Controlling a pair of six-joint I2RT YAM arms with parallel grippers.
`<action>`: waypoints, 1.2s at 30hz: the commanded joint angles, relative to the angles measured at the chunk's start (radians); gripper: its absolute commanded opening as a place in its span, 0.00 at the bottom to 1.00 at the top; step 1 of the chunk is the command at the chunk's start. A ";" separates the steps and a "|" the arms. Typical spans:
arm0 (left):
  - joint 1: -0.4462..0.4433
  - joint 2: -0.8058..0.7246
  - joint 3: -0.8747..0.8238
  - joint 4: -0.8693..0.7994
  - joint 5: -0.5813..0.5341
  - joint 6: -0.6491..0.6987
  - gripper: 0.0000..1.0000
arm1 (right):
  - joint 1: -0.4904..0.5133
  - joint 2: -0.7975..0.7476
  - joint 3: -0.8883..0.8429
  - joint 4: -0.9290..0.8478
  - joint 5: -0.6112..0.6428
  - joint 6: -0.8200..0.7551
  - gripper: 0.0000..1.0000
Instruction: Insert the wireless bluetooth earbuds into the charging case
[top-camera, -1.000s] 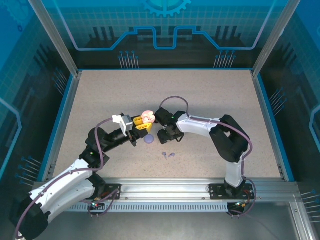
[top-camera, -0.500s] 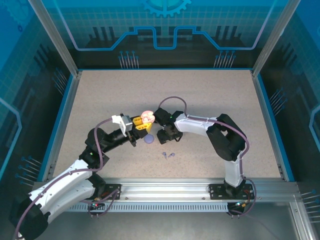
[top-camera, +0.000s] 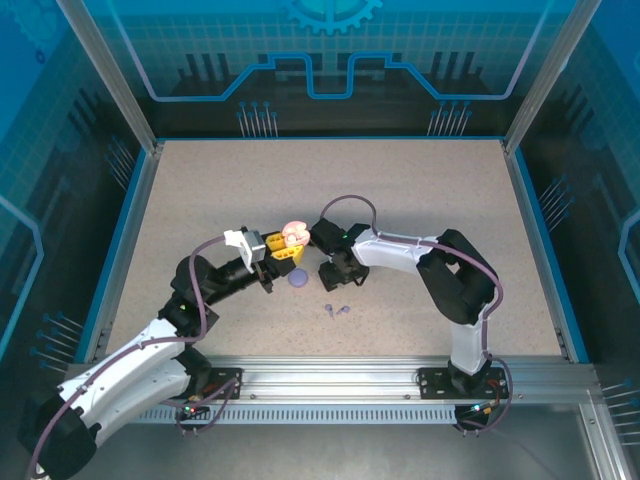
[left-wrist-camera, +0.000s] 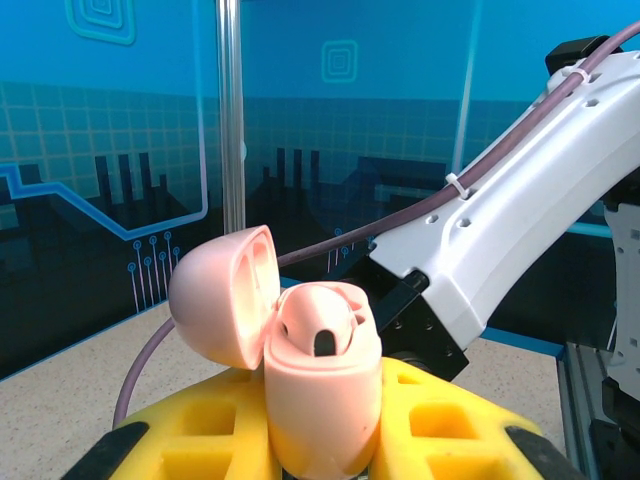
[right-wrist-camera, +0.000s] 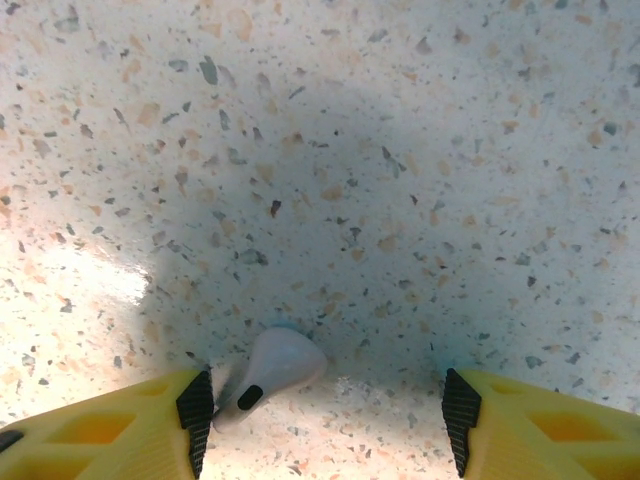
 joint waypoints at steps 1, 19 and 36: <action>-0.008 0.002 -0.011 0.017 -0.010 0.017 0.05 | 0.018 -0.028 -0.013 -0.063 0.032 0.002 0.65; -0.009 -0.003 -0.009 0.018 -0.008 0.019 0.05 | -0.031 -0.006 0.068 -0.047 -0.098 0.035 0.56; -0.008 -0.015 -0.016 0.009 -0.014 0.023 0.05 | -0.044 0.084 0.125 -0.077 -0.117 0.040 0.37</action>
